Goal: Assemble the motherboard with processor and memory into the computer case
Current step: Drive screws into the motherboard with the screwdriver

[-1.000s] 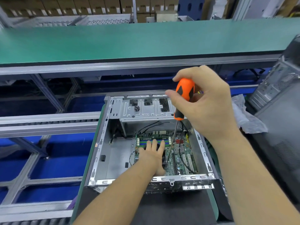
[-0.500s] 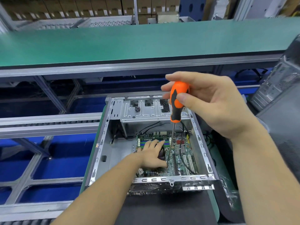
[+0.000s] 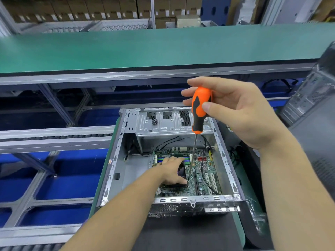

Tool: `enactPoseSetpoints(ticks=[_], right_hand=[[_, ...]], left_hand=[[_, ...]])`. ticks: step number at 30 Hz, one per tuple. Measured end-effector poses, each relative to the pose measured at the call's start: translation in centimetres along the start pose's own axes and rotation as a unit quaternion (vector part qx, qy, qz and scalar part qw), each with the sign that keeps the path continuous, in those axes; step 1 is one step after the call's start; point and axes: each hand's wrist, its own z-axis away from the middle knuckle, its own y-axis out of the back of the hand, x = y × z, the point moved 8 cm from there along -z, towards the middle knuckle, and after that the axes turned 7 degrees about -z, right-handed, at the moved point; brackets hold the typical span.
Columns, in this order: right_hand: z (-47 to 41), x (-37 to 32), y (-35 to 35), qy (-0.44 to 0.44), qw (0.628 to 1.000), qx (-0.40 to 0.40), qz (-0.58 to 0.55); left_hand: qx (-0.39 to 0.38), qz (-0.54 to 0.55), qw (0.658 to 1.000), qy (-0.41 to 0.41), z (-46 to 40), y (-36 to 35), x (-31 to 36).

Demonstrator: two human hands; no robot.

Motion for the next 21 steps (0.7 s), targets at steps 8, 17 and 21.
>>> enactPoseSetpoints(ticks=[8,17,21], right_hand=[[-0.5,0.2,-0.7,0.007,1.000,-0.027,0.014],[-0.8,-0.5,0.6,0.107,0.952,0.134,0.254],[-0.5,0.0,0.4,0.129,0.947,0.131,0.264]], left_hand=[[0.014,-0.036,0.999,0.023,-0.4,-0.2,0.3],[0.001,-0.065,0.996,0.060,-0.7,0.4,0.9],[-0.017,-0.066,0.996,0.064,-0.7,0.4,1.0]])
